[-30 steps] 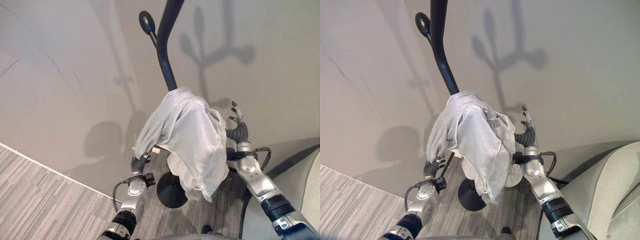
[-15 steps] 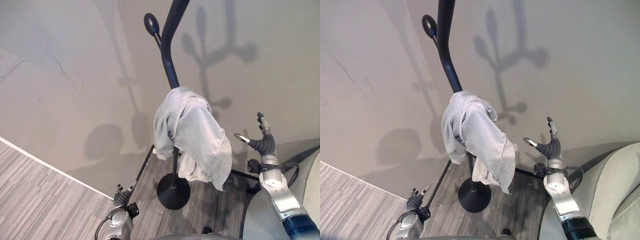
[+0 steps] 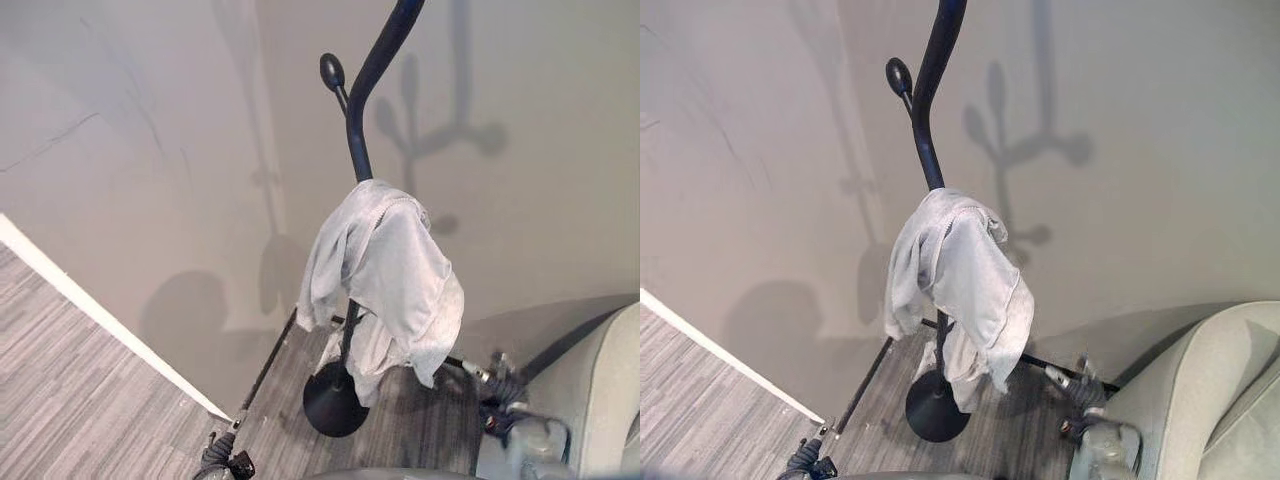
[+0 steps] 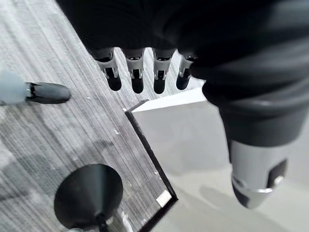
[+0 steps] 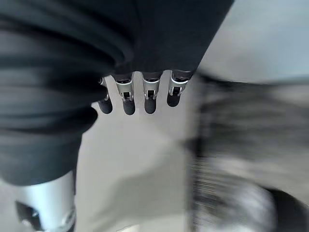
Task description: Hang the clothes on the sofa on the clothes rack.
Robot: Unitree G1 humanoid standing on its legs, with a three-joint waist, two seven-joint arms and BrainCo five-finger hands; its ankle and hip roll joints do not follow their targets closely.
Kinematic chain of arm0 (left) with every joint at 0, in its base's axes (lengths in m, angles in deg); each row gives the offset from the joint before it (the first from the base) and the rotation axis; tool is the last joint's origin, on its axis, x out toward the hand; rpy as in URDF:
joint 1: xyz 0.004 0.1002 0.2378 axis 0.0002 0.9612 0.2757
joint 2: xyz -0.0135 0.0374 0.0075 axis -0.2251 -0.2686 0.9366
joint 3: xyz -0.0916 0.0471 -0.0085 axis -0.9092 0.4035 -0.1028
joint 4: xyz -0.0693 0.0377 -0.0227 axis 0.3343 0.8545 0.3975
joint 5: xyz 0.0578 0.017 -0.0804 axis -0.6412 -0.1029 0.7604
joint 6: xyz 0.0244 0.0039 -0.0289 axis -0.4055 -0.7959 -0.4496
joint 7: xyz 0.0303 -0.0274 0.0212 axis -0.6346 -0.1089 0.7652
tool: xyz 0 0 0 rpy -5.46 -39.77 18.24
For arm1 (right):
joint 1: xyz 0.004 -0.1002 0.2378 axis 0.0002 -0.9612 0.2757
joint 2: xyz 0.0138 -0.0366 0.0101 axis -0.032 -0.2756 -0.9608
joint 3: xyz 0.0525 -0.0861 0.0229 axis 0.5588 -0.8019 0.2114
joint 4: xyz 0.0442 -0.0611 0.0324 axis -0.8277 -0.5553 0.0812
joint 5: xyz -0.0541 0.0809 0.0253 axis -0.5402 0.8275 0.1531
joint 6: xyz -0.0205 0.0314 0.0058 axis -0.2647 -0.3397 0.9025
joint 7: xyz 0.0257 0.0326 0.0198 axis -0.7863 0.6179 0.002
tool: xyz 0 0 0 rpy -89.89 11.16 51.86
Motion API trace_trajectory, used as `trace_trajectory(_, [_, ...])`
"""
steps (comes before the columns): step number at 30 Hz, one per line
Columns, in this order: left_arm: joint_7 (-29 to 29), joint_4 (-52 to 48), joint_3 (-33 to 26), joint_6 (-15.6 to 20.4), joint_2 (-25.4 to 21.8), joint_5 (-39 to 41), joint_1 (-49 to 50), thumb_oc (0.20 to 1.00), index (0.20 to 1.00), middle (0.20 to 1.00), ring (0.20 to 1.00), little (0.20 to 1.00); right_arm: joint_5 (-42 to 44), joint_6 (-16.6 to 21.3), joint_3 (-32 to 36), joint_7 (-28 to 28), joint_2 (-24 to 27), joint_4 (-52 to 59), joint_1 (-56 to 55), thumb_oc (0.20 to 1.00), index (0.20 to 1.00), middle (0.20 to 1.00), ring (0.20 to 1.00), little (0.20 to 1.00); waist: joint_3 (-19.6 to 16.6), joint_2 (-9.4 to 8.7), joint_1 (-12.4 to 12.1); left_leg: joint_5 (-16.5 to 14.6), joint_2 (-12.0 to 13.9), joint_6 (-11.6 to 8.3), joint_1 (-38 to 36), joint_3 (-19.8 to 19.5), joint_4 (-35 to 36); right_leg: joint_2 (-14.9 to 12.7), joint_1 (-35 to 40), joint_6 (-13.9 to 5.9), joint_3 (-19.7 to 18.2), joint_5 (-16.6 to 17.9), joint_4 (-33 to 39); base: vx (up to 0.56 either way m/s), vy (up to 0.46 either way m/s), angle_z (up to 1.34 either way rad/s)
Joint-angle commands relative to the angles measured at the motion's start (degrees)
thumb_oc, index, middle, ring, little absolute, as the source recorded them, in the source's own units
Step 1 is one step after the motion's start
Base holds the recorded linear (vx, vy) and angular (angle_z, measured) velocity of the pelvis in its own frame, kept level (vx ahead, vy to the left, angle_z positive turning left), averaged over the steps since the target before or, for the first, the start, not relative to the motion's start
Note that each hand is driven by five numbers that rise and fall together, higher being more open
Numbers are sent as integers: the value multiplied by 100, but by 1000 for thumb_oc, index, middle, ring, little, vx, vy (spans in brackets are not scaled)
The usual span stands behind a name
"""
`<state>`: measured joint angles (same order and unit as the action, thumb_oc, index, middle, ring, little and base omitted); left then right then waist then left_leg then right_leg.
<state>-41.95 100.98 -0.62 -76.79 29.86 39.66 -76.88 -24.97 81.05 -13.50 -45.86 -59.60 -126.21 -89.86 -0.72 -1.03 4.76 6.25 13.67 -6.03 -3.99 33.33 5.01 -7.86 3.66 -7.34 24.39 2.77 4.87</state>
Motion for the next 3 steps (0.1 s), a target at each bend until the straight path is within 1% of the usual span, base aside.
trace_trajectory(1, [-26, 499, -133, -45, -233, -43, -575, 1000, 1000, 1000, 1000, 1000, 1619, -178, 863, 42, -695, -1693, 785, 1000, 1000, 1000, 1000, 1000, 47, -296, -93, 138, 213, -439, -603, -144, -101, -6, 38, 7, -181, -16, -65, 48, -26, 9])
trace_trajectory(2, [-32, 540, -119, -53, -204, 11, -599, 1000, 1000, 1000, 1000, 1000, 1791, -191, 1045, -5, -780, -2013, 832, 1000, 1000, 1000, 1000, 1000, 38, -281, -109, 140, 211, -444, -598, -177, -104, -5, 57, 8, -168, -20, -63, 37, -19, 16])
trace_trajectory(3, [-34, 544, -107, -51, -208, 17, -609, 1000, 1000, 1000, 1000, 1000, 1800, -184, 1061, 11, -777, -2046, 857, 1000, 1000, 1000, 1000, 1000, 44, -284, -115, 140, 212, -445, -594, -183, -105, -4, 58, 8, -162, -20, -61, 16, -11, 19])
